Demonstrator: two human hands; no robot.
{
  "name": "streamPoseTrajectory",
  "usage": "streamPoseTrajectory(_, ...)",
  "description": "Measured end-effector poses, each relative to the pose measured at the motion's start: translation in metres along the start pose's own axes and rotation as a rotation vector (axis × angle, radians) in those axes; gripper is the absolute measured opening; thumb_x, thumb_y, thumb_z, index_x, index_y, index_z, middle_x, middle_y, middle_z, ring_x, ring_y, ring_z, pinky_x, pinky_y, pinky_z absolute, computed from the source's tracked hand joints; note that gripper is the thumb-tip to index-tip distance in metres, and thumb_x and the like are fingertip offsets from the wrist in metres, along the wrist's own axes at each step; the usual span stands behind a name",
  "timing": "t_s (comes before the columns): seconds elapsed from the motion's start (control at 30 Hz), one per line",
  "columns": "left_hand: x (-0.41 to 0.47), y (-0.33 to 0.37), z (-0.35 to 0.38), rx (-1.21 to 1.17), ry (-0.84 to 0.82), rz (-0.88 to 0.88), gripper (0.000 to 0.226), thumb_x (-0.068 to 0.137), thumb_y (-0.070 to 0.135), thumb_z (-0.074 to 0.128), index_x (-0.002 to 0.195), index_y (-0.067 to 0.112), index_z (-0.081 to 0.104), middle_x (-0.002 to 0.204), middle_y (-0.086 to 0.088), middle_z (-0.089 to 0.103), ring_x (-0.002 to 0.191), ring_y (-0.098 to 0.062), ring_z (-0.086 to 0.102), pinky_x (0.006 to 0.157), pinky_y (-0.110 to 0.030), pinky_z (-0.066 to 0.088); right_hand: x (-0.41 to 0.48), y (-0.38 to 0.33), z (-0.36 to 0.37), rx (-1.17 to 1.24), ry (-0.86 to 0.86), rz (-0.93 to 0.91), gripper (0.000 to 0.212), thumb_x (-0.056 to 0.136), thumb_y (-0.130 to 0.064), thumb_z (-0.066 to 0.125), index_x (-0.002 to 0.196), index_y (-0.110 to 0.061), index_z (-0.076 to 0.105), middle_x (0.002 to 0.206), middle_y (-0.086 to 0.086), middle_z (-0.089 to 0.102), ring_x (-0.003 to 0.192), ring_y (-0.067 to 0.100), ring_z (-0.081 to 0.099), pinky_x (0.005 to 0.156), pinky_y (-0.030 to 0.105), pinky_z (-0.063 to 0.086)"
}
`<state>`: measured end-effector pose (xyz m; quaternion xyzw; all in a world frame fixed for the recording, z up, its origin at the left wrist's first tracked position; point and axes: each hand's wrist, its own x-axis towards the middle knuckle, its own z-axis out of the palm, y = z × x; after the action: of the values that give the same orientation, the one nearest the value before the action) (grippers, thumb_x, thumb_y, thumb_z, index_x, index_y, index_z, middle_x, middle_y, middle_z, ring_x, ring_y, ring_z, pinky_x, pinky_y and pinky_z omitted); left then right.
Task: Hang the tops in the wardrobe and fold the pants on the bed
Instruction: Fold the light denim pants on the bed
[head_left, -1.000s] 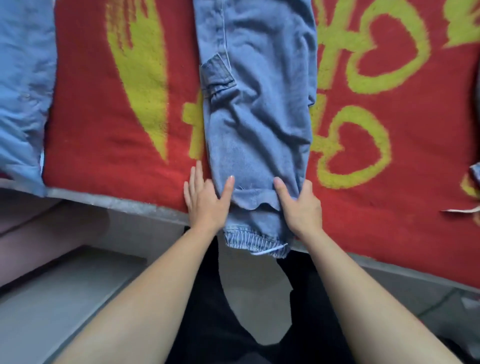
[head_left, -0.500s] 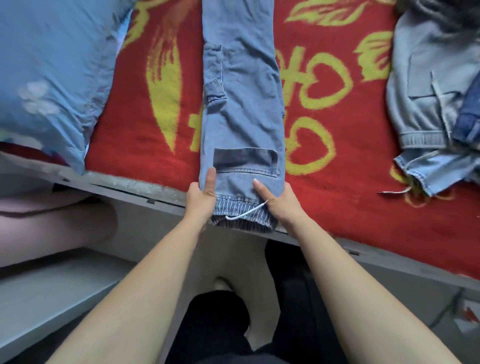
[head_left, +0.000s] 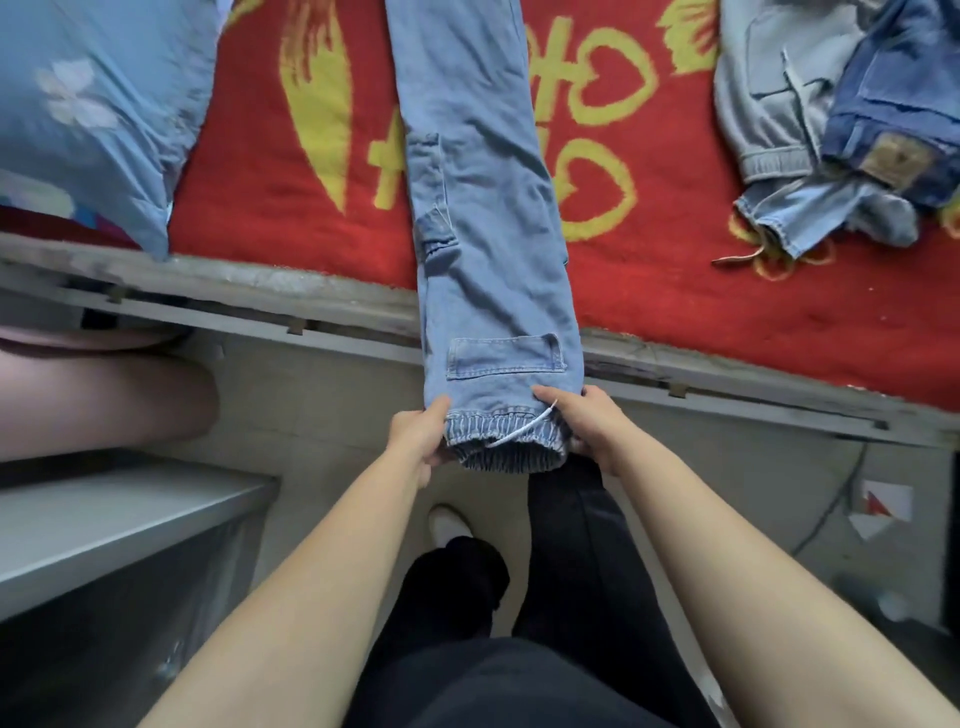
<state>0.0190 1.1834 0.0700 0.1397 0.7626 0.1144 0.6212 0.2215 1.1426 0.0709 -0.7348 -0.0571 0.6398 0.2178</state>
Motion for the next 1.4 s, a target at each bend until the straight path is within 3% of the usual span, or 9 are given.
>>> streamPoseTrajectory(0.17,0.011,0.034,0.006,-0.054,0.033,0.16,0.076,0.067,0.039,0.077,0.132,0.017,0.044,0.123,-0.008,0.059,0.1,-0.026,0.067,0.072,-0.046,0.061,0.009,-0.024,0.001,0.14,0.083,-0.082,0.055,0.081,-0.021,0.073,0.127,-0.033,0.046,0.12,0.0,0.065,0.097,0.017,0.07,0.072,0.034,0.06)
streamPoseTrajectory(0.27,0.021,0.073,0.02,-0.007,0.029,0.326,0.029,0.084,0.029,0.072,0.111,0.023,0.063,0.102,0.001,0.063,0.094,-0.024,0.066,0.084,-0.048,0.058,0.02,-0.072,-0.001,0.133,0.113,-0.246,0.064,0.078,-0.021,0.07,0.138,-0.03,0.052,0.123,-0.005,0.064,0.106,0.015,0.067,0.087,0.036,0.058)
streamPoseTrajectory(0.4,0.043,0.134,0.039,-0.049,0.105,0.364,0.008,0.087,0.027,0.068,0.082,0.023,0.071,0.093,-0.006,0.071,0.091,-0.031,0.069,0.067,-0.035,0.059,0.055,-0.145,0.004,0.132,0.08,-0.265,0.02,0.077,-0.028,0.067,0.093,-0.017,0.073,0.091,-0.003,0.071,0.081,0.013,0.066,0.078,0.039,0.06)
streamPoseTrajectory(0.57,0.07,0.198,0.063,-0.262,0.006,0.372,0.052,0.1,0.007,0.047,0.149,0.017,0.034,0.143,-0.01,0.049,0.123,-0.022,0.053,0.098,-0.036,0.05,0.111,-0.223,0.009,0.099,-0.001,-0.279,0.023,0.096,-0.03,0.057,0.112,-0.015,0.06,0.103,-0.002,0.063,0.108,0.023,0.062,0.089,0.034,0.055)
streamPoseTrajectory(0.7,0.095,0.215,0.078,0.412,0.104,0.527,0.057,0.094,0.005,0.048,0.148,0.018,0.04,0.15,-0.013,0.043,0.112,-0.013,0.057,0.095,-0.018,0.044,0.155,-0.229,0.002,-0.698,-0.033,-0.54,0.055,0.1,-0.031,0.049,0.152,-0.016,0.037,0.156,0.006,0.04,0.144,0.023,0.034,0.118,0.033,0.028)
streamPoseTrajectory(0.9,0.136,0.206,0.088,1.141,-0.012,0.524,0.065,0.099,0.02,0.046,0.156,0.018,0.016,0.163,-0.016,0.005,0.151,-0.029,0.007,0.121,-0.039,0.013,0.177,-0.2,-0.002,-1.357,-0.136,-0.71,0.068,0.097,-0.042,0.047,0.157,-0.024,0.02,0.164,0.019,-0.004,0.148,0.038,0.018,0.116,0.048,0.032)
streamPoseTrajectory(1.1,0.147,0.208,0.095,1.421,0.045,0.431,0.06,0.103,0.045,0.029,0.156,0.034,0.004,0.165,-0.001,-0.002,0.15,-0.025,0.0,0.115,-0.052,0.019,0.184,-0.175,-0.003,-1.43,-0.06,-0.838,0.086,0.095,-0.059,0.04,0.159,-0.014,0.004,0.162,0.025,-0.012,0.152,0.038,-0.004,0.122,0.049,0.017)
streamPoseTrajectory(1.23,0.162,0.208,0.098,1.408,-0.007,0.408,0.056,0.103,0.05,0.018,0.155,0.04,-0.001,0.164,0.003,-0.012,0.15,-0.023,-0.011,0.117,-0.056,0.014,0.197,-0.174,0.002,-1.575,-0.096,-0.722,0.139,0.061,-0.099,0.038,0.157,-0.011,-0.012,0.159,0.025,-0.025,0.149,0.043,-0.017,0.122,0.055,0.006)
streamPoseTrajectory(1.4,0.172,0.201,0.09,1.458,-0.025,0.544,0.059,0.102,0.054,0.015,0.155,0.036,-0.004,0.164,0.0,-0.015,0.15,-0.024,-0.012,0.116,-0.055,0.016,0.189,-0.156,0.014,-1.653,0.084,-0.772,0.148,0.057,-0.084,0.067,0.156,-0.005,-0.009,0.159,0.031,-0.016,0.147,0.05,-0.013,0.12,0.06,0.006)
